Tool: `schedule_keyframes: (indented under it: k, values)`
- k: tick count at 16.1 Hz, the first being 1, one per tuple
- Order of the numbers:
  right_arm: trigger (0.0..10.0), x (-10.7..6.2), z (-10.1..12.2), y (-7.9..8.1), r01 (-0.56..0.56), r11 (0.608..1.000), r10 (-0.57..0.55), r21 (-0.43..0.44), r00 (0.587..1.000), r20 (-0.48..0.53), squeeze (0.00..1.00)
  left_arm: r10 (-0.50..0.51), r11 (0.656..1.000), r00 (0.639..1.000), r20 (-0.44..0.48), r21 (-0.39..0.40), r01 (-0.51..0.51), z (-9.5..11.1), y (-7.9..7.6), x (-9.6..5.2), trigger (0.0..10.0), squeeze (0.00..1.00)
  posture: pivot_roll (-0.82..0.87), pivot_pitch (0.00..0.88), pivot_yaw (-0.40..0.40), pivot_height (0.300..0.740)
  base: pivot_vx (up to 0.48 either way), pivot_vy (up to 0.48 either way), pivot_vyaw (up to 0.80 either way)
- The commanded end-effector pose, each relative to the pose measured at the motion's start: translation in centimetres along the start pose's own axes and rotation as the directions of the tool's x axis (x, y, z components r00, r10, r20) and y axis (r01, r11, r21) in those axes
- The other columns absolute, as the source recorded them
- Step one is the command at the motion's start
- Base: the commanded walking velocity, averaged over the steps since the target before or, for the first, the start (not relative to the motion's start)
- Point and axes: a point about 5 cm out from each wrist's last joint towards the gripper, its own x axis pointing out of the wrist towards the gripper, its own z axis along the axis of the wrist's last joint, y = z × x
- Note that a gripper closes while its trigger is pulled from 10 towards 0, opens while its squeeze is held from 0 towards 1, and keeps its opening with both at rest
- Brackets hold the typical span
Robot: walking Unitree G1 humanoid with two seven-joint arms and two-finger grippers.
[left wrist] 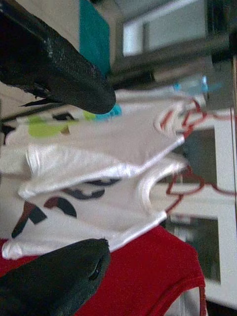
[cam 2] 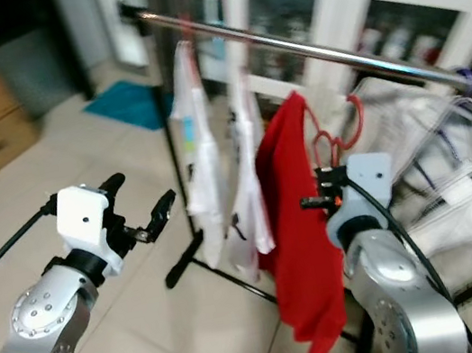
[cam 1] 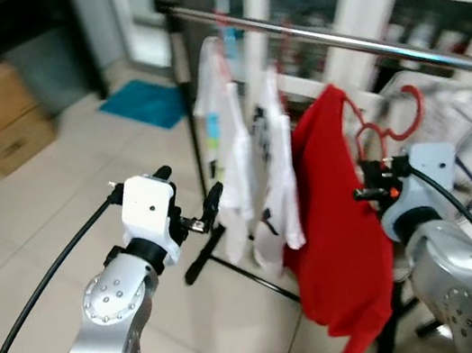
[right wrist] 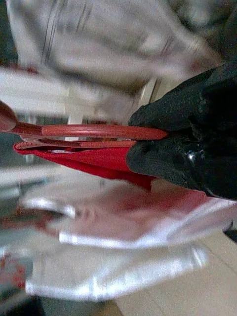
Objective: Hang hanger
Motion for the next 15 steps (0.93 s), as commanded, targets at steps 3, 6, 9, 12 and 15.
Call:
schedule_keyframes:
  k: [3, 6, 9, 12, 15]
  values:
    - [10.0, -0.23, 0.95, -0.51, 0.055, 0.997, -0.059, 0.058, 0.997, 0.055, 0.00, 0.007, 1.000, 1.000, 0.006, 0.021, -0.007, 0.44, 0.23, -0.07, 10.0, 0.00, 0.06, 0.045, -0.071, 0.740, 0.000, 0.437, -0.79]
    - [10.0, -0.10, 1.03, -0.65, 0.070, 0.996, -0.073, 0.059, 0.996, 0.054, 0.00, -0.007, 0.999, 1.000, 0.018, 0.036, 0.006, 0.61, 0.23, -0.03, 10.0, 0.00, 0.06, 0.047, -0.068, 0.740, 0.000, 0.000, 0.00]
    - [10.0, -0.04, 0.81, -0.67, 0.081, 0.994, -0.084, 0.080, 0.996, 0.038, 0.00, -0.004, 1.000, 1.000, 0.019, 0.027, 0.003, 0.71, 0.29, 0.09, 10.0, 0.00, 0.06, 0.053, -0.071, 0.740, 0.000, 0.000, 0.00]
    - [10.0, 0.02, 0.74, -0.52, 0.075, 0.993, -0.078, 0.090, 0.997, 0.028, 0.00, -0.010, 1.000, 1.000, 0.017, 0.028, 0.009, 0.67, 0.20, 0.10, 10.0, 0.00, 0.06, 0.055, -0.075, 0.740, -0.087, 0.000, 0.00]
    - [10.0, 0.10, 0.73, -0.38, 0.069, 0.992, -0.072, 0.102, 0.997, 0.024, 0.00, -0.012, 0.999, 1.000, 0.015, 0.030, 0.012, 0.70, 0.26, 0.13, 10.0, 0.00, 0.07, 0.057, -0.075, 0.740, -0.303, 0.000, 0.00]
